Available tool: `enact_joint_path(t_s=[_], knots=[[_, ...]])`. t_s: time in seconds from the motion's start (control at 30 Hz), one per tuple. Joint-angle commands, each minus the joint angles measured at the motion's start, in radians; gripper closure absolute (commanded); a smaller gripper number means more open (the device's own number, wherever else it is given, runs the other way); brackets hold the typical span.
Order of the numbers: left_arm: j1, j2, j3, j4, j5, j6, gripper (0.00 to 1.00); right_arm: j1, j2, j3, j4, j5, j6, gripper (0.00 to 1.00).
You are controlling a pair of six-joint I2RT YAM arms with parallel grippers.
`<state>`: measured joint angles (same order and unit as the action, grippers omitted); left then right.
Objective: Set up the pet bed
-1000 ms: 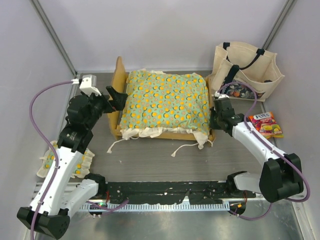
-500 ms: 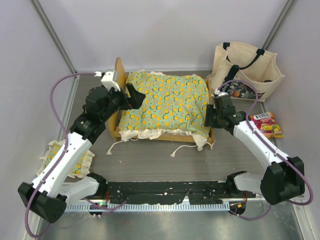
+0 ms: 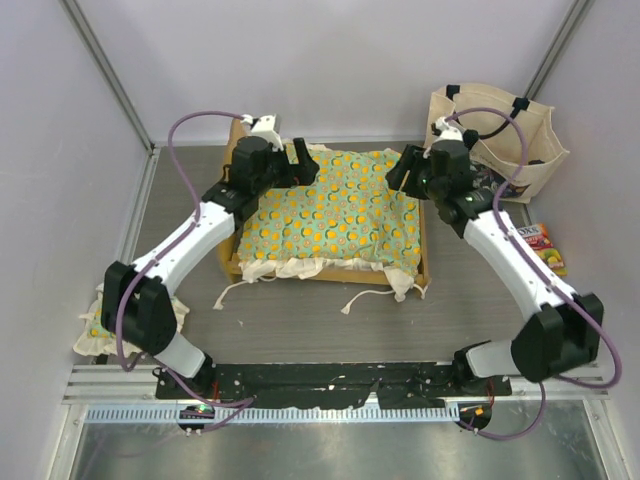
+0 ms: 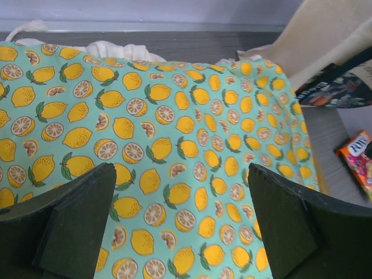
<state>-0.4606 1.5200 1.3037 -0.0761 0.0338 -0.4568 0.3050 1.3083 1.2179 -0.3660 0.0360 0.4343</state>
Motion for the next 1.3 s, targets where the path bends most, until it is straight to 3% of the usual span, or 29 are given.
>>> enact_joint_path(t_s=[0.0, 0.13, 0.33, 0.53, 0.73, 1.03, 1.27], knots=[[0.007, 0.062, 0.017, 0.094, -0.086, 0.058, 0.00, 0.042, 0.144, 0.048, 0.216, -0.059, 0.070, 0.36], [0.037, 0.060, -0.081, 0.156, -0.086, 0.040, 0.00, 0.100, 0.314, 0.127, 0.214, 0.050, 0.034, 0.36], [0.042, 0.088, -0.179, 0.113, -0.116, 0.056, 0.00, 0.108, 0.416, 0.045, 0.184, 0.249, 0.035, 0.35], [0.060, 0.146, -0.262, 0.114, -0.273, 0.079, 0.00, 0.108, 0.543, 0.083, 0.085, 0.257, 0.027, 0.34], [0.085, 0.108, -0.230, 0.079, -0.272, 0.130, 0.00, 0.109, 0.461, 0.147, 0.062, 0.183, -0.009, 0.34], [0.085, -0.131, -0.185, 0.019, -0.170, 0.129, 0.00, 0.111, 0.322, 0.215, 0.091, 0.009, 0.013, 0.33], [0.074, -0.242, -0.254, 0.039, 0.111, 0.029, 0.00, 0.174, 0.483, 0.330, 0.168, -0.021, 0.037, 0.33]])
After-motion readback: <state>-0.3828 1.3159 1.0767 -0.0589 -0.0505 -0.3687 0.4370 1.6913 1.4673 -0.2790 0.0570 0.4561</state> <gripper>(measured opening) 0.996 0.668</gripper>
